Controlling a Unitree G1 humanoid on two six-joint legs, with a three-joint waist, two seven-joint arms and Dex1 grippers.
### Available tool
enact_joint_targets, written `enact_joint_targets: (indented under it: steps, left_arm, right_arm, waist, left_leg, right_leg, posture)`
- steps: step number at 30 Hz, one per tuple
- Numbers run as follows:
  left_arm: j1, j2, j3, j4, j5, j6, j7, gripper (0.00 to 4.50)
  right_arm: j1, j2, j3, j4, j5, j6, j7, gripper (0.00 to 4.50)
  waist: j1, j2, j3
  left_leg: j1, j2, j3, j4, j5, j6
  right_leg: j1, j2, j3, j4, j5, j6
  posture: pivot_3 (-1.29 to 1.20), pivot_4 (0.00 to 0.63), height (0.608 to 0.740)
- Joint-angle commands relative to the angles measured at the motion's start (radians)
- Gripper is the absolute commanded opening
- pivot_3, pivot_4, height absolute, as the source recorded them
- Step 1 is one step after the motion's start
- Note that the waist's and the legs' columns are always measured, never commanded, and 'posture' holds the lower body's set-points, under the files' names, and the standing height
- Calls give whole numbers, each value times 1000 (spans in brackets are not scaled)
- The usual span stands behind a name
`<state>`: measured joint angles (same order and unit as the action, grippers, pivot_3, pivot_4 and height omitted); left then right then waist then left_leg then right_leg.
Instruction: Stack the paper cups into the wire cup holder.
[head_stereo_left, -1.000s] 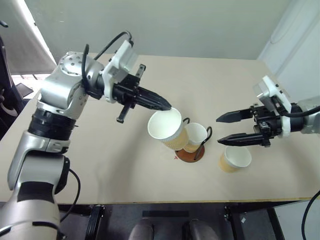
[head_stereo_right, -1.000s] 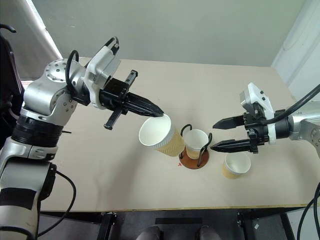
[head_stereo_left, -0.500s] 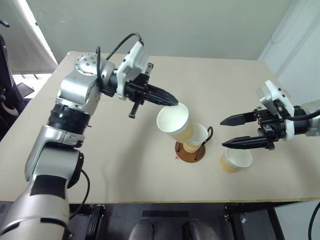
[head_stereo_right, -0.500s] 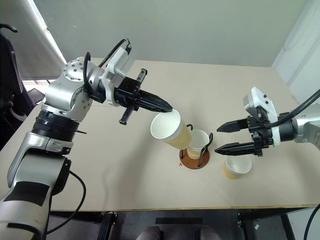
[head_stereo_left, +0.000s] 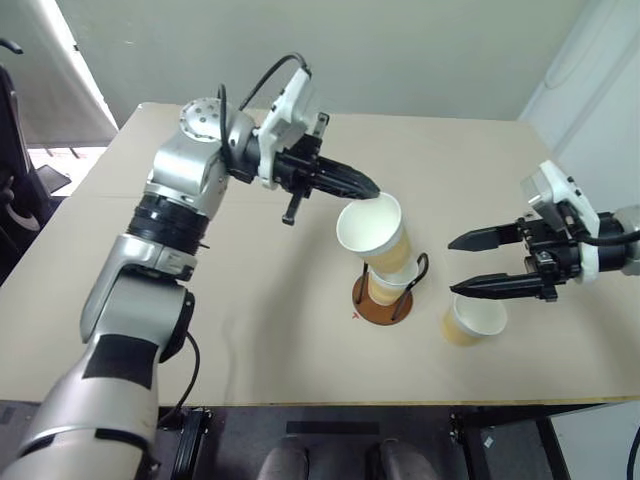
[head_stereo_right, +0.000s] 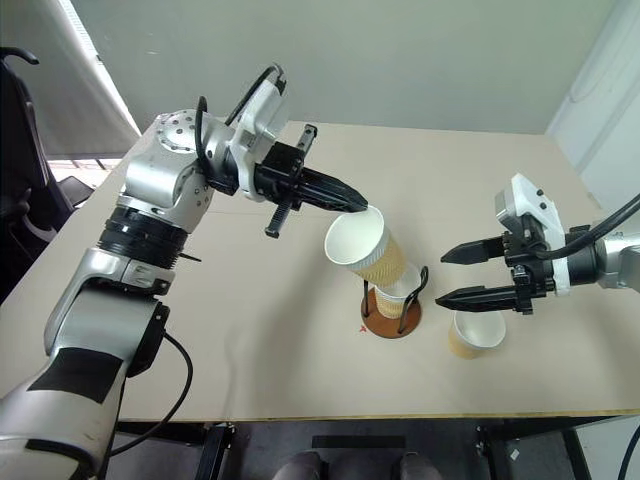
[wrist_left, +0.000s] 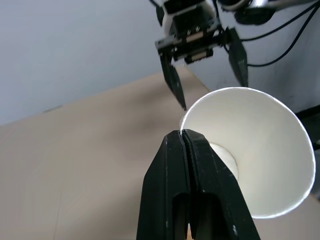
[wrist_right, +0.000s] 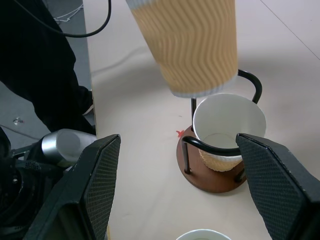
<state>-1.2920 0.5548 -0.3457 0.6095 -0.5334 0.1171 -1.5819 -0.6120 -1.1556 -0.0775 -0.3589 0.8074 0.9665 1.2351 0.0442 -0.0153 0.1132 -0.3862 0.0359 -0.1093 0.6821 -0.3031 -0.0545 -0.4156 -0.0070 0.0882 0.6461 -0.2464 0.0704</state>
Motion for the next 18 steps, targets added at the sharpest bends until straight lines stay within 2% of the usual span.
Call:
enact_joint_targets:
  steps: [1,9,18]
  left_arm:
    - [-40,-26,3,53,33,-60,-32,17]
    - [-82,-106,16,177,81,-124,-32,17]
    - [-92,-141,-9,225,116,-170,-32,17]
  right_arm:
    - [-3,-25,-59,-14,15,-3,-3,3743]
    - [8,-28,-72,-22,21,0,-13,3743]
    - [20,-27,-87,-39,40,13,-38,3743]
  waist:
    - [2,0,0]
    - [11,0,0]
    - [16,0,0]
  left_leg:
    - [0,0,0,0,0,0]
    - [-1,-2,2,1,-1,2]
    - [-2,-4,4,2,-3,6]
  right_leg:
    - [0,0,0,0,0,0]
    - [0,0,0,0,0,2]
    - [0,0,0,0,-1,6]
  posture:
    - [0,150,740]
    - [0,150,740]
    - [0,150,740]
